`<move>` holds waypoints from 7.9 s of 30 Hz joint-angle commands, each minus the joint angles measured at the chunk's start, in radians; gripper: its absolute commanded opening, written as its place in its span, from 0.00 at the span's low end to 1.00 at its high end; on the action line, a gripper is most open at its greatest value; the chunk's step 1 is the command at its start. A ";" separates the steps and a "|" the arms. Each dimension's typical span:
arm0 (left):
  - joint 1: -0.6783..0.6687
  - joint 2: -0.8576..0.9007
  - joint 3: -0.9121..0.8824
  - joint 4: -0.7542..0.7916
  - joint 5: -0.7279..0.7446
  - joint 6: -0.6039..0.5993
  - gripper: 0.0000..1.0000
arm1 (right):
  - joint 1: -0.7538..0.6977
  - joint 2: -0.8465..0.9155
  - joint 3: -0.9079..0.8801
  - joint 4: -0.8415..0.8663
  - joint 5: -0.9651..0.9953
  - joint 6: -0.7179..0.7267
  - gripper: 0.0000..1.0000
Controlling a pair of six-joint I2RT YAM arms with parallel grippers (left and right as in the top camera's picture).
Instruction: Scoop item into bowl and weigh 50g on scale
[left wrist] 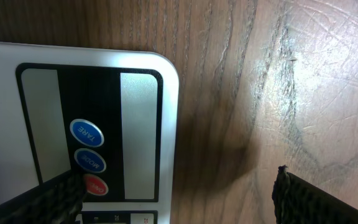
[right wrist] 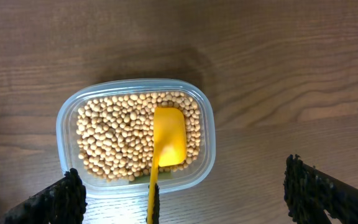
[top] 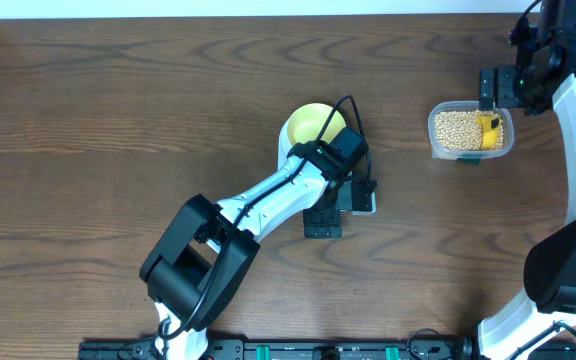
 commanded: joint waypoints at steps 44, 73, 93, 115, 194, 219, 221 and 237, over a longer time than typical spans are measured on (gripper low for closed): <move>-0.003 0.049 0.016 -0.066 0.002 0.040 0.97 | -0.003 -0.005 0.011 -0.002 0.008 0.001 0.99; -0.027 0.068 0.047 -0.126 0.037 0.051 0.98 | -0.003 -0.005 0.011 -0.003 0.008 0.001 0.99; 0.077 -0.230 0.275 -0.340 0.224 -0.312 0.98 | -0.003 -0.005 0.011 -0.003 0.008 0.001 0.99; 0.721 -0.224 0.268 0.017 0.039 -0.837 0.98 | -0.003 -0.005 0.011 -0.003 0.008 0.001 0.99; 0.085 0.096 0.157 -0.143 0.199 -0.291 0.98 | 0.009 -0.005 0.011 -0.004 0.008 0.001 0.99; 0.094 0.135 0.185 -0.201 0.272 -0.225 0.98 | 0.009 -0.005 0.011 -0.004 0.009 0.001 0.99; 0.094 0.141 0.185 -0.200 0.271 -0.225 0.98 | 0.009 -0.005 0.011 -0.004 0.008 0.001 0.99; 0.094 0.147 0.185 -0.152 0.192 -0.296 0.98 | 0.009 -0.005 0.011 -0.004 0.008 0.001 0.99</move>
